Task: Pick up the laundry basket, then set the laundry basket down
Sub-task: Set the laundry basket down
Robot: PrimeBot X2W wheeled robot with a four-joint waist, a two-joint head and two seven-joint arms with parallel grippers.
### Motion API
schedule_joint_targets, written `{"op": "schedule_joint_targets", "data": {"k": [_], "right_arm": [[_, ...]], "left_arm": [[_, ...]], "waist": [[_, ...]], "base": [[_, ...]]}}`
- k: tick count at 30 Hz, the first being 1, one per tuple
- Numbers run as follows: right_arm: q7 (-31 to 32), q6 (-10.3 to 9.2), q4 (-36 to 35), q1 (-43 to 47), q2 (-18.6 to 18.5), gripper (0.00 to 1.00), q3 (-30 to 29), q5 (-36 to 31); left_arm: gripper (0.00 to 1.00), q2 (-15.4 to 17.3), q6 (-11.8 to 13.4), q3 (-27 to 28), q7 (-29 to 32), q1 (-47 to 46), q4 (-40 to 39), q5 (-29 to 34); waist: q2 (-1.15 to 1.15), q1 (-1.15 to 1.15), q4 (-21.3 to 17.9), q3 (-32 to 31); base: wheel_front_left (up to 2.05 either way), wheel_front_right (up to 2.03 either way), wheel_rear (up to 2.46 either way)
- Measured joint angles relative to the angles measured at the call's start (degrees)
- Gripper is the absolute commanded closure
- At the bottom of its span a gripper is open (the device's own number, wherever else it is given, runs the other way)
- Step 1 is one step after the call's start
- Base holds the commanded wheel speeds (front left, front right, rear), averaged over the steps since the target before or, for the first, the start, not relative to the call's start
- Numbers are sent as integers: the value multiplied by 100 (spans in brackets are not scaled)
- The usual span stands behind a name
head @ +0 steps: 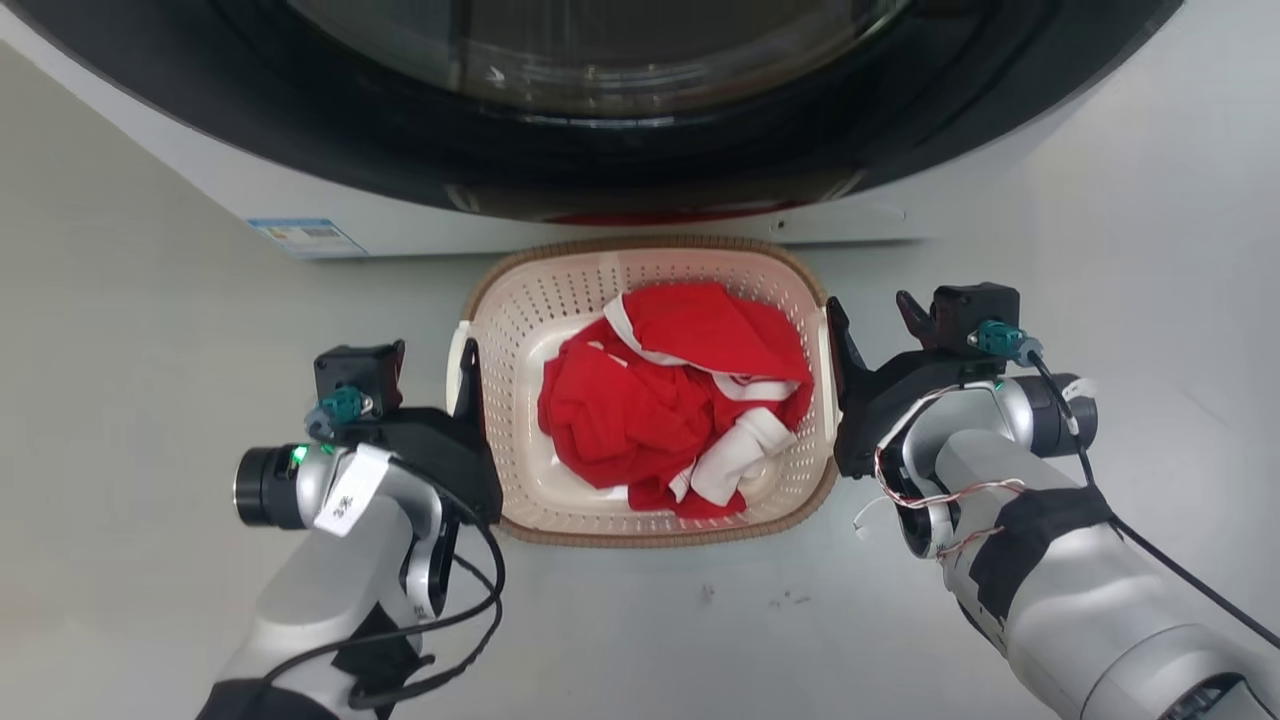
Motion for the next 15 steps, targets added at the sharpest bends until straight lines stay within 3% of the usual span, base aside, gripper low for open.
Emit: {"op": "schedule_joint_targets", "data": {"k": [15], "right_arm": [[1,-2,-1463,1695,-437,0,-939,-309]], "left_arm": [[0,312,53,550,0,1945,-1652,792]], "waist": [[0,-1,136,-1361]], "base": [[0,0,0]]}}
